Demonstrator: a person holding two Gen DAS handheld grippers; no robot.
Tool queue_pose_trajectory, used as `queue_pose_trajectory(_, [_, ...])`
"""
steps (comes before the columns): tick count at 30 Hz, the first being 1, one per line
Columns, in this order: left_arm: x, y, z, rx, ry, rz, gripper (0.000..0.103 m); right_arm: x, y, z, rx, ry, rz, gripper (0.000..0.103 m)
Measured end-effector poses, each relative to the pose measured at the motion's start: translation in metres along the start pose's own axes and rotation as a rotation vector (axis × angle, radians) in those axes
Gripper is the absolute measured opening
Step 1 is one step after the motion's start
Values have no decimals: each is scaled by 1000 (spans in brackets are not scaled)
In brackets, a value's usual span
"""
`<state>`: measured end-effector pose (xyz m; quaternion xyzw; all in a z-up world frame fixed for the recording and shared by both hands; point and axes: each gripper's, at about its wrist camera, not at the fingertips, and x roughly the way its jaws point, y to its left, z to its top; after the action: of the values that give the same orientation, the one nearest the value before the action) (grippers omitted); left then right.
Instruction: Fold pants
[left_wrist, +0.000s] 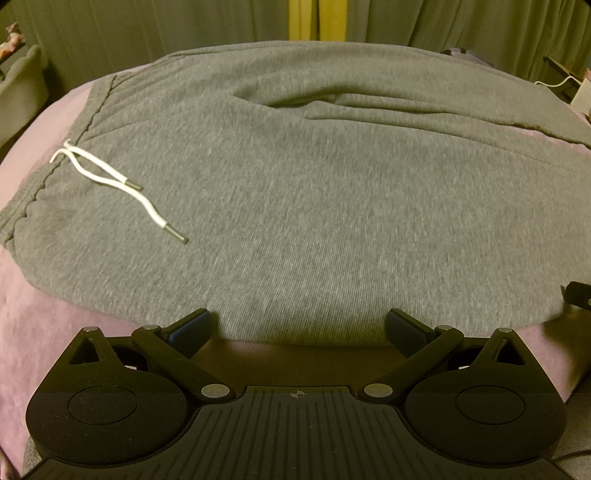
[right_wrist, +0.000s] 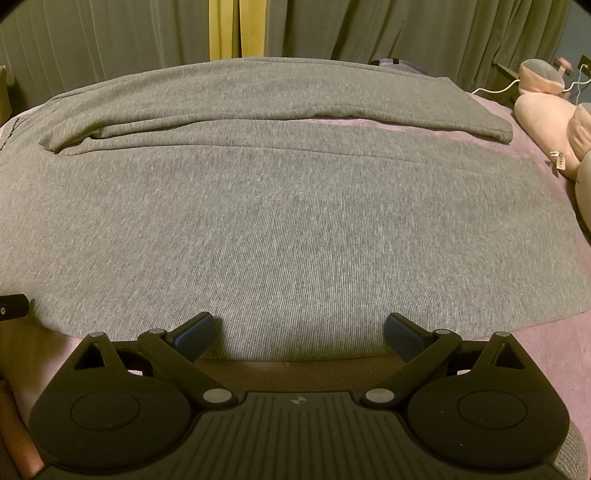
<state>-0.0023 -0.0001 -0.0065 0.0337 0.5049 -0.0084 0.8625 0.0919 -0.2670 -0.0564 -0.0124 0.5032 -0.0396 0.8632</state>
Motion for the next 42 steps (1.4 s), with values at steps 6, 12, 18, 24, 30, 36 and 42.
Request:
queue_pose_trajectory(6, [0,0,-1,1,2,3,103,0,0,0,1,0,0,99])
queue_pose_trajectory(12, [1,-1,0,4,7,4,103,0,0,0,0,0,0,99])
queue_pose_trajectory(18, [1,-2,1,5,12,6,103,0,1,0,0,0,0,99])
queue_pose_trajectory(24, [1,-3,1,9,17,9,103,0,0,0,0,0,0,99])
queue_pose_trajectory(30, [2,-4,3,11,23,11,103,1,1,0,2,1,1,99])
queue_pose_trajectory(36, [1,-5,3,17,26,13,103,1,1,0,2,0,1,99])
queue_pose_trajectory(42, [1,-5,4,12,22,10,103,0,1,1,-2,-4,0,99])
